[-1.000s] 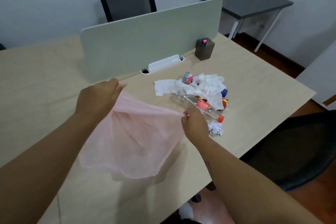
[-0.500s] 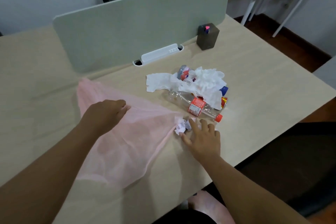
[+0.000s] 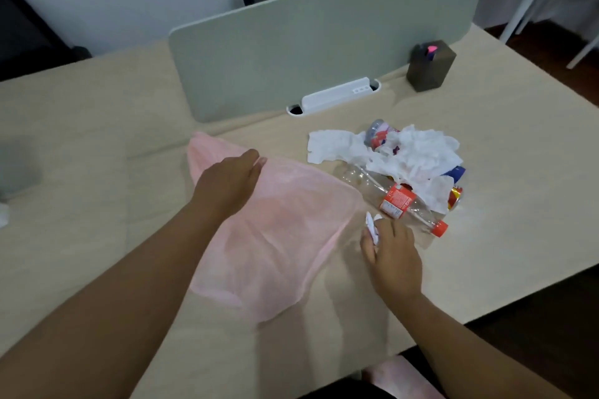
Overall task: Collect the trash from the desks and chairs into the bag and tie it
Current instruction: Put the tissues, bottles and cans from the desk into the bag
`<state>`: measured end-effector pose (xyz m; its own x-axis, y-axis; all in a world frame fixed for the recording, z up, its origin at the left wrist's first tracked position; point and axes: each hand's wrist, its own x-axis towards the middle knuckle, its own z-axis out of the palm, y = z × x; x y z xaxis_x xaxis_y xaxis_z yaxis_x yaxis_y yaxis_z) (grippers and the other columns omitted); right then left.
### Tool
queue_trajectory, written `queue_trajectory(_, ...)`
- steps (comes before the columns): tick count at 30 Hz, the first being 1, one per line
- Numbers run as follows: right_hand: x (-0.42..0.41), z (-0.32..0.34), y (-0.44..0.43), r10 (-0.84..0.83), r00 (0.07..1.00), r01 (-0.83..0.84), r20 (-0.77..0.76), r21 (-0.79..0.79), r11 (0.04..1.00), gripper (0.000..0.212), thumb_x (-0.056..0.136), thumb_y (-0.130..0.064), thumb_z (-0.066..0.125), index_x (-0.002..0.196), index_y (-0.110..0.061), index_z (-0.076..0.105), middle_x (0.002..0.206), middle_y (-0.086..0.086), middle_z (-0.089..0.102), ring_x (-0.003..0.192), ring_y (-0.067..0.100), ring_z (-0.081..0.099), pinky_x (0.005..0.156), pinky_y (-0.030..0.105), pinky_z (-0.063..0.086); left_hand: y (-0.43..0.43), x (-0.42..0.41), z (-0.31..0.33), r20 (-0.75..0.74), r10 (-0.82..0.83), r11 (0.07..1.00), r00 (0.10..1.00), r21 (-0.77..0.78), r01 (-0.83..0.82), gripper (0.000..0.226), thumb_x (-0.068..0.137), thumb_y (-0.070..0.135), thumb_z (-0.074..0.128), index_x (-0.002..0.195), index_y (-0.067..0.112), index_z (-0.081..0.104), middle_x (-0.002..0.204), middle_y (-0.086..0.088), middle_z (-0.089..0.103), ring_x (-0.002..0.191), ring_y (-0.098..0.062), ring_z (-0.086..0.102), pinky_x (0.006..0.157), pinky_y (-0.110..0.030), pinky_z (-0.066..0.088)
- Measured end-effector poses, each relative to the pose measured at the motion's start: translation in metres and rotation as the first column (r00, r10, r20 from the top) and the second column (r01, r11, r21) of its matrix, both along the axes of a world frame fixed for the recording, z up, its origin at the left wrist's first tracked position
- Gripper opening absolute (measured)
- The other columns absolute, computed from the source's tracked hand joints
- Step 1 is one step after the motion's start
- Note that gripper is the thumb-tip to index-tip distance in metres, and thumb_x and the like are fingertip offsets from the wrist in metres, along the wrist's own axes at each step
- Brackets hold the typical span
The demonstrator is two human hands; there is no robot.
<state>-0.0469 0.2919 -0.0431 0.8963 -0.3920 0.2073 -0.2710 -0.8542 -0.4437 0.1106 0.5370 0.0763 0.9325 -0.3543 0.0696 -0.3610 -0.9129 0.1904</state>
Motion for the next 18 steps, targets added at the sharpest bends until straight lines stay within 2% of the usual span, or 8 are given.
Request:
queue_trajectory(2, 0.014, 0.021, 0.022, 0.115, 0.987, -0.121, 0.115, 0.043, 0.992, 0.031, 0.089, -0.036, 0.046, 0.102, -0.012, 0.062, 0.091, 0.007, 0.055, 0.083, 0.027, 0.051, 0.06, 0.036, 0.049, -0.001, 0.004, 0.009, -0.004, 0.023, 0.999, 1.0, -0.034, -0.023, 0.034, 0.105, 0.041, 0.027, 0.098, 0.014, 0.046, 0.088, -0.021, 0.065, 0.083, -0.041, 0.062, 0.066, -0.043, 0.048)
queue_trajectory(4, 0.034, 0.038, 0.052, 0.301, 0.948, -0.308, 0.107, 0.063, 0.949, 0.031, 0.086, -0.037, 0.051, 0.107, -0.017, 0.061, 0.098, 0.006, 0.054, 0.087, 0.028, 0.051, 0.07, 0.04, 0.051, -0.001, 0.005, 0.017, -0.016, 0.043, 0.996, 0.999, -0.074, -0.044, 0.03, 0.105, 0.041, 0.028, 0.092, 0.018, 0.041, 0.088, -0.02, 0.065, 0.084, -0.041, 0.062, 0.067, -0.043, 0.048)
queue_trajectory(6, 0.054, 0.05, 0.082, 0.498, 0.862, -0.48, -0.09, 0.166, 0.861, 0.058, 0.082, -0.051, 0.055, 0.136, -0.029, 0.046, 0.129, 0.009, 0.047, 0.116, 0.032, 0.044, 0.097, 0.047, 0.044, 0.002, 0.006, 0.022, -0.018, 0.054, 0.994, 0.998, -0.099, -0.056, 0.028, 0.105, 0.041, 0.028, 0.09, 0.02, 0.038, 0.088, -0.02, 0.065, 0.085, -0.041, 0.061, 0.067, -0.043, 0.047)
queue_trajectory(8, 0.07, 0.054, 0.099, 0.583, 0.766, -0.536, -0.271, 0.229, 0.812, 0.089, 0.078, -0.068, 0.057, 0.151, -0.042, 0.013, 0.157, 0.006, 0.022, 0.144, 0.033, 0.016, 0.115, 0.05, 0.022, 0.005, 0.006, 0.026, -0.014, 0.066, 0.991, 0.998, -0.115, -0.067, 0.029, 0.105, 0.041, 0.029, 0.09, 0.019, 0.04, 0.088, -0.02, 0.065, 0.084, -0.041, 0.061, 0.067, -0.043, 0.046)
queue_trajectory(10, 0.074, 0.053, 0.094, 0.545, 0.797, -0.519, -0.26, 0.166, 0.839, 0.09, 0.077, -0.071, 0.055, 0.151, -0.044, 0.01, 0.159, 0.003, 0.021, 0.146, 0.031, 0.015, 0.114, 0.049, 0.02, 0.007, 0.008, 0.027, -0.01, 0.073, 0.987, 0.997, -0.144, -0.074, 0.029, 0.104, 0.041, 0.03, 0.088, 0.02, 0.04, 0.087, -0.021, 0.065, 0.083, -0.041, 0.06, 0.065, -0.041, 0.043)
queue_trajectory(12, 0.072, 0.048, 0.068, 0.429, 0.896, -0.428, -0.117, 0.028, 0.903, 0.074, 0.081, -0.065, 0.053, 0.146, -0.036, 0.033, 0.144, 0.004, 0.043, 0.134, 0.03, 0.037, 0.105, 0.045, 0.033, 0.007, 0.009, 0.025, -0.004, 0.073, 0.984, 0.997, -0.164, -0.073, 0.028, 0.104, 0.041, 0.031, 0.087, 0.02, 0.038, 0.084, -0.02, 0.064, 0.082, -0.041, 0.06, 0.062, -0.039, 0.039)
queue_trajectory(14, 0.071, 0.042, 0.03, 0.265, 0.964, -0.265, -0.013, -0.084, 0.96, 0.066, 0.082, -0.062, 0.053, 0.139, -0.031, 0.044, 0.134, 0.006, 0.051, 0.126, 0.033, 0.045, 0.1, 0.046, 0.036, 0.004, 0.009, 0.019, -0.001, 0.065, 0.985, 0.998, -0.16, -0.064, 0.03, 0.104, 0.042, 0.03, 0.088, 0.018, 0.04, 0.079, -0.019, 0.063, 0.079, -0.042, 0.059, 0.06, -0.039, 0.039)
queue_trajectory(18, 0.077, 0.032, -0.048, -0.032, 0.995, 0.007, -0.094, -0.255, 0.967, 0.087, 0.074, -0.069, 0.063, 0.148, -0.034, 0.033, 0.156, 0.016, 0.03, 0.143, 0.045, 0.022, 0.112, 0.06, 0.021, -0.004, 0.007, 0.007, -0.017, 0.042, 0.989, 0.999, -0.144, -0.044, 0.03, 0.104, 0.042, 0.03, 0.086, 0.019, 0.038, 0.075, -0.017, 0.062, 0.075, -0.041, 0.059, 0.058, -0.037, 0.039)
